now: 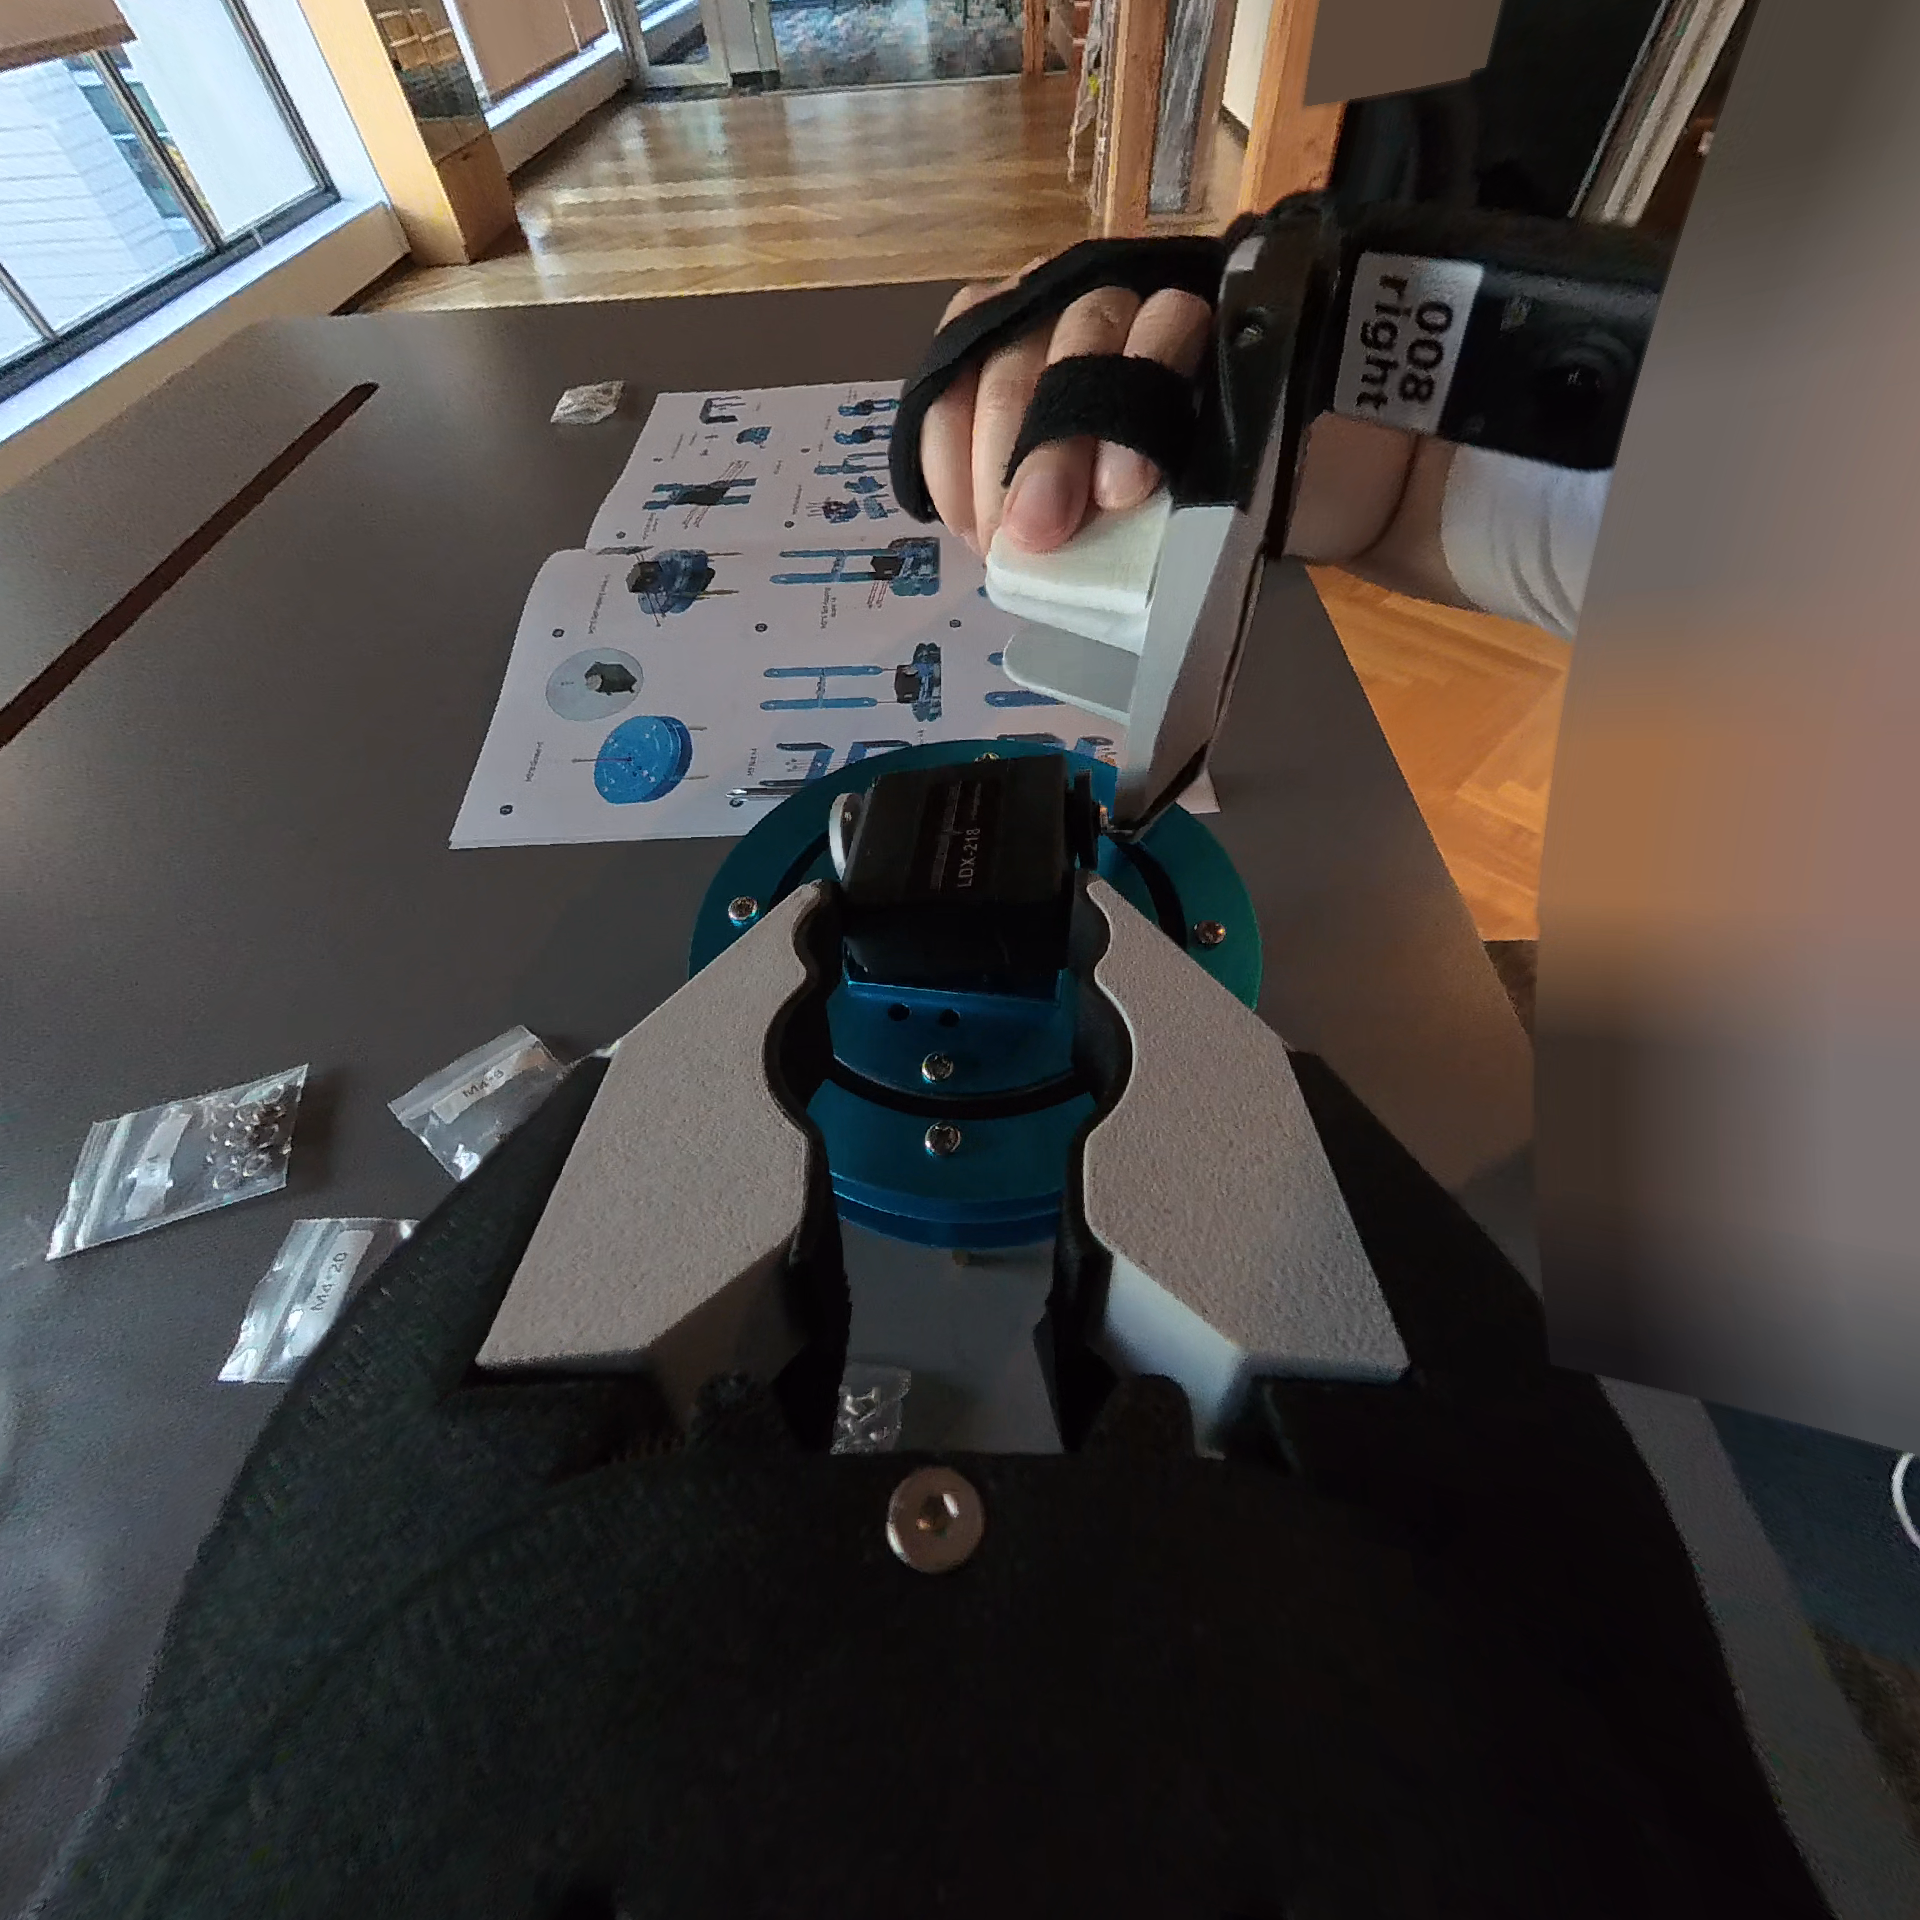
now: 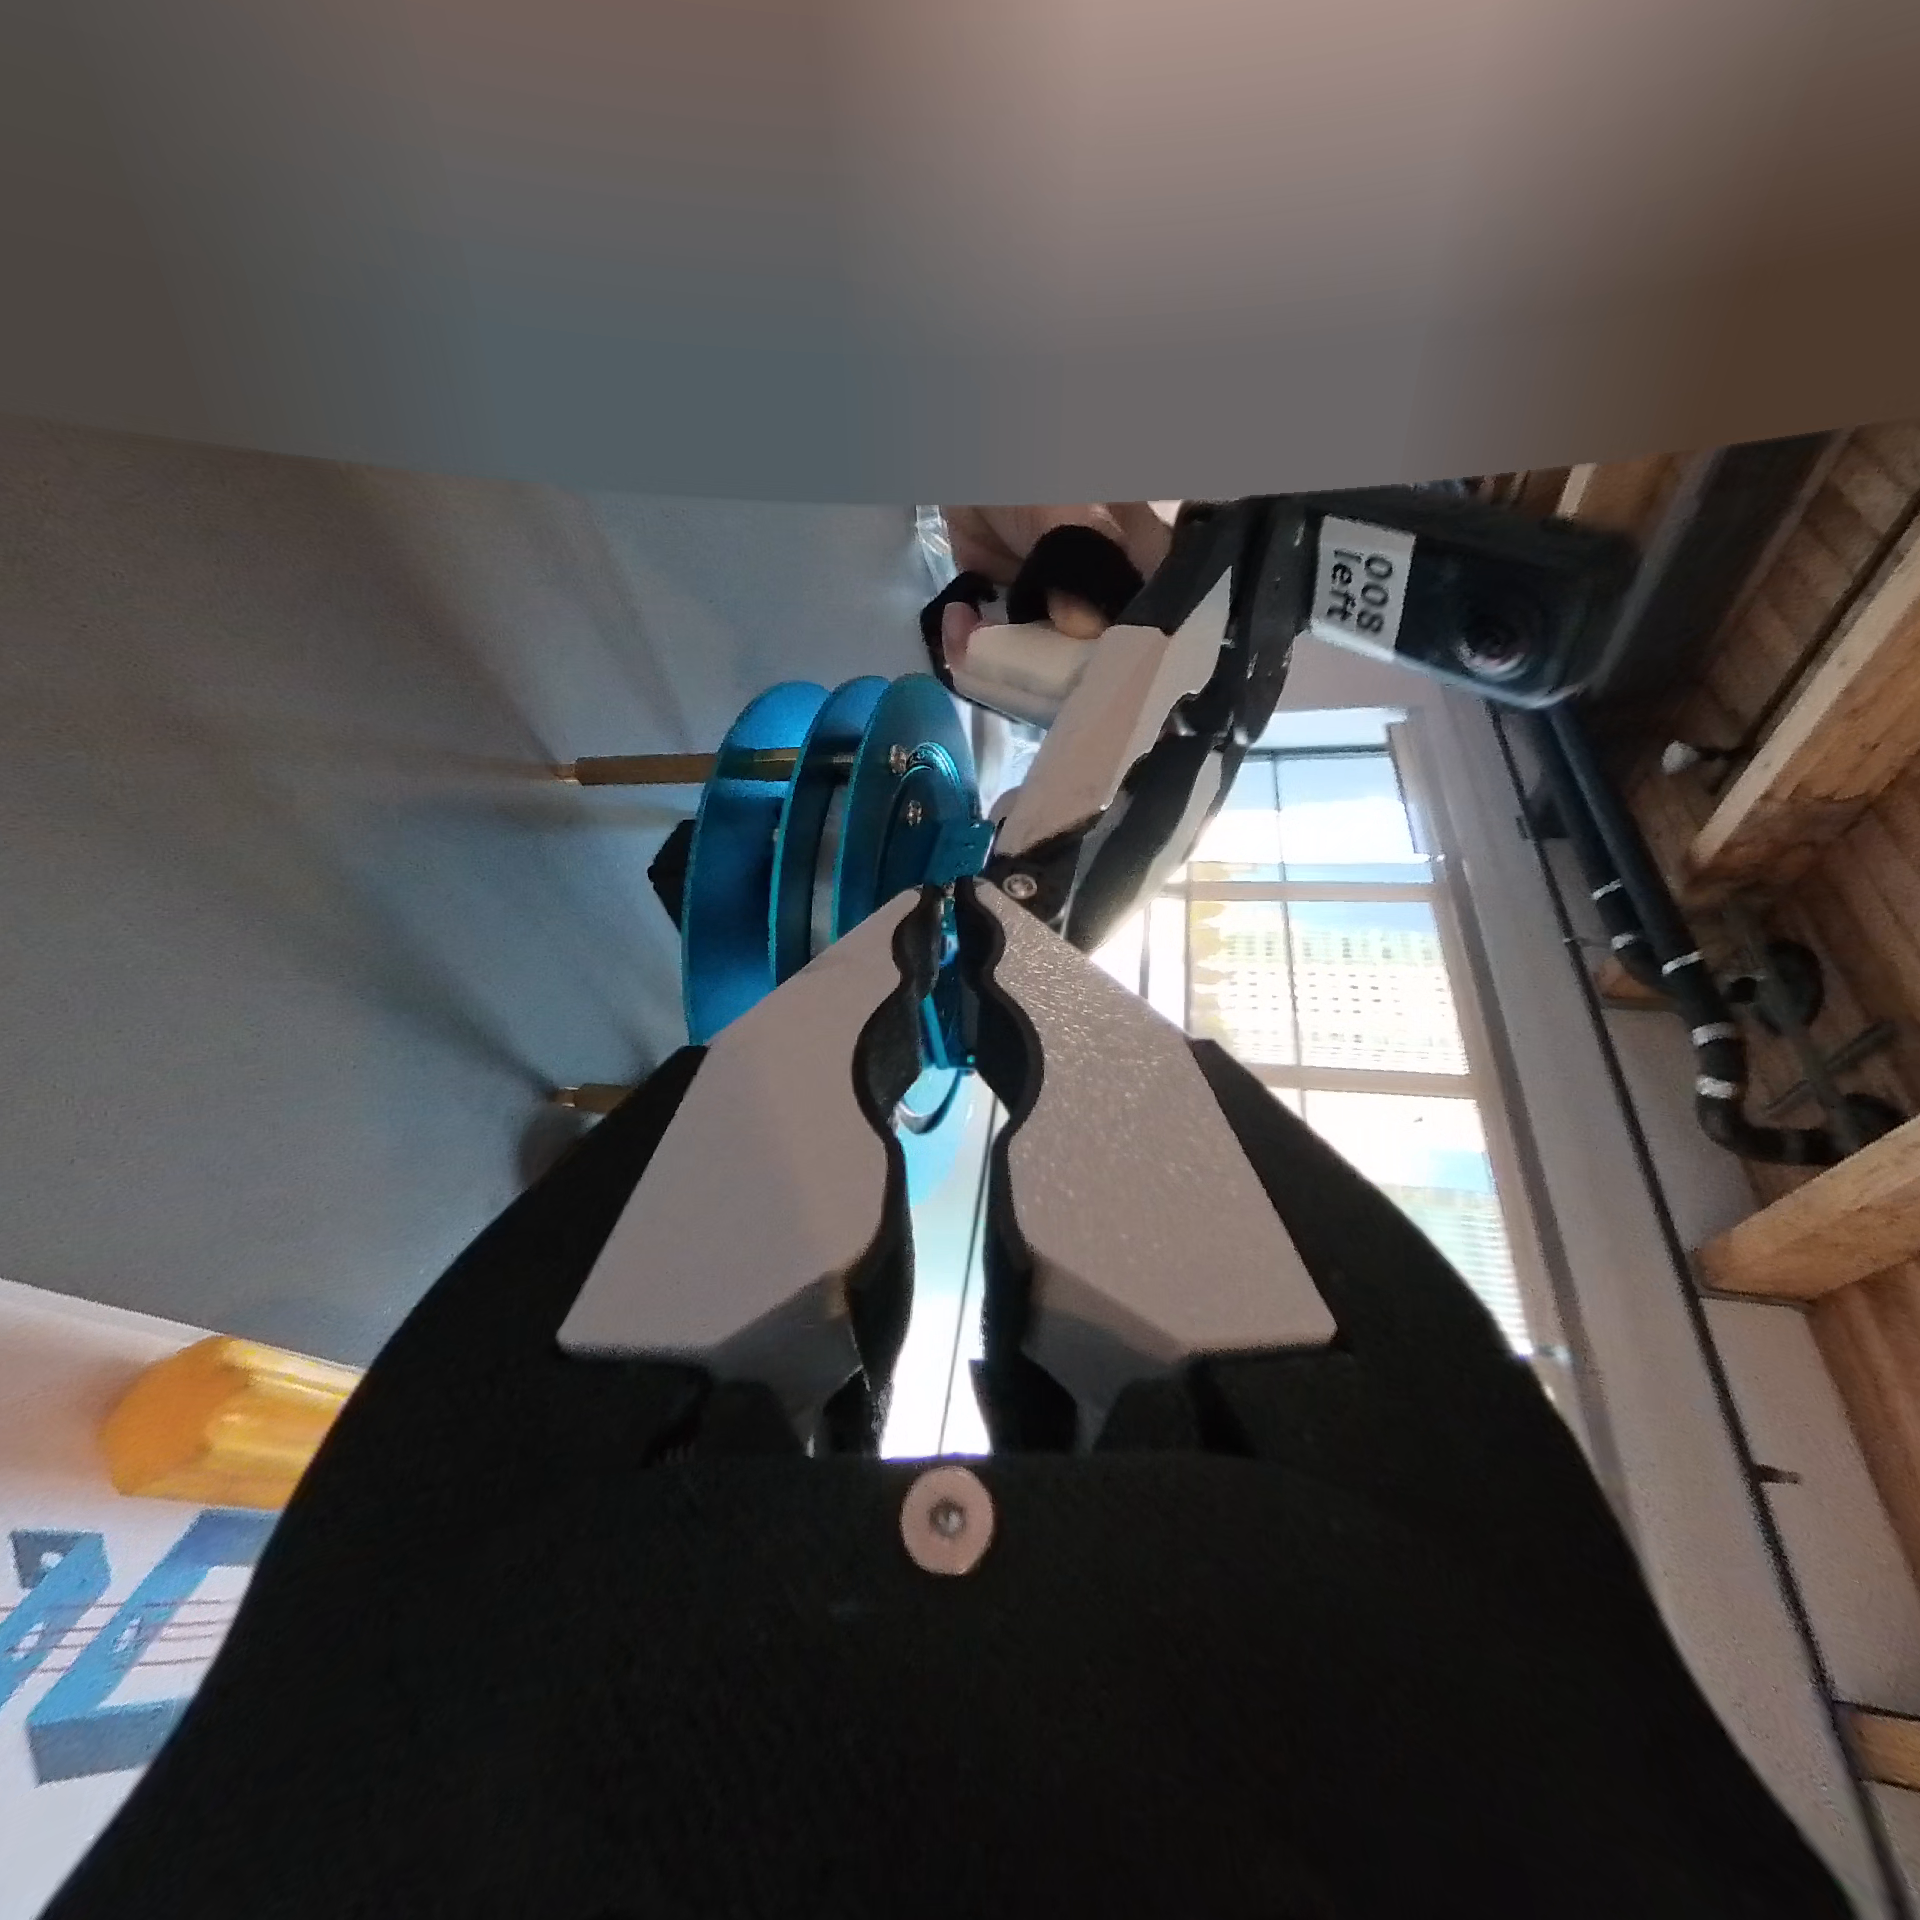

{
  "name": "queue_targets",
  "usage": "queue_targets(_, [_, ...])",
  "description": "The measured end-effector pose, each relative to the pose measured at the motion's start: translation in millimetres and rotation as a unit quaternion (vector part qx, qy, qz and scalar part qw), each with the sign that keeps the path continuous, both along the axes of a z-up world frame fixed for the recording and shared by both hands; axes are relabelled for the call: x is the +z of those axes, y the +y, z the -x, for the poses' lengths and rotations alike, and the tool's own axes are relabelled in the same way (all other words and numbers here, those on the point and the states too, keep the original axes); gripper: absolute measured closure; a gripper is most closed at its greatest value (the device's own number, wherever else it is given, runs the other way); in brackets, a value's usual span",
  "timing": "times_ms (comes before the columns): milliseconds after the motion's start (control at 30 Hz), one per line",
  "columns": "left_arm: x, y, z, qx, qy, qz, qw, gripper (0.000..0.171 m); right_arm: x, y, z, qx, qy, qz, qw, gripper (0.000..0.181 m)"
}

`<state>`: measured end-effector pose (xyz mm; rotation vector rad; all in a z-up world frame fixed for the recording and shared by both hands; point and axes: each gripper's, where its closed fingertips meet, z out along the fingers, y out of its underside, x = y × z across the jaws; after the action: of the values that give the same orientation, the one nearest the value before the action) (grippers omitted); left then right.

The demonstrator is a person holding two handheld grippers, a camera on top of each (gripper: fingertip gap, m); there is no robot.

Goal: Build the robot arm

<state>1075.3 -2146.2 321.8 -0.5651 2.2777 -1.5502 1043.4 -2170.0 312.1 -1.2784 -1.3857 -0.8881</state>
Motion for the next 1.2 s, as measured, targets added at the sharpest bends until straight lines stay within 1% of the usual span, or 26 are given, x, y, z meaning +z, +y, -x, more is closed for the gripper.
queue_targets(100, [0.8,1.5,0.6,0.003,-0.011,-0.014,1.0,0.129,1.3,1.6,-2.2,-0.003,0.025,0.013,1.0,0.181])
queue_targets(233, [0.1,2.5,1.0,0.002,0.004,-0.014,1.0,0.129,0.0,1.2,-1.1,-0.002,0.01,0.011,1.0,0.181])
queue_targets(333, [-0.7,1.8,0.4,-0.002,0.022,-0.01,1.0,0.129,0.0,0.6,2.4,0.002,0.019,0.02,1.0,0.181])
queue_targets(600, [-1.4,1.9,0.0,-0.01,0.04,-0.035,0.999,0.129,-0.4,0.1,-0.4,-0.004,0.02,0.032,0.999,0.181])
queue_targets(1200, [-0.8,0.3,-1.5,-0.017,0.028,-0.083,0.996,0.129,1.3,0.8,-1.6,-0.005,0.051,0.049,0.997,0.181])
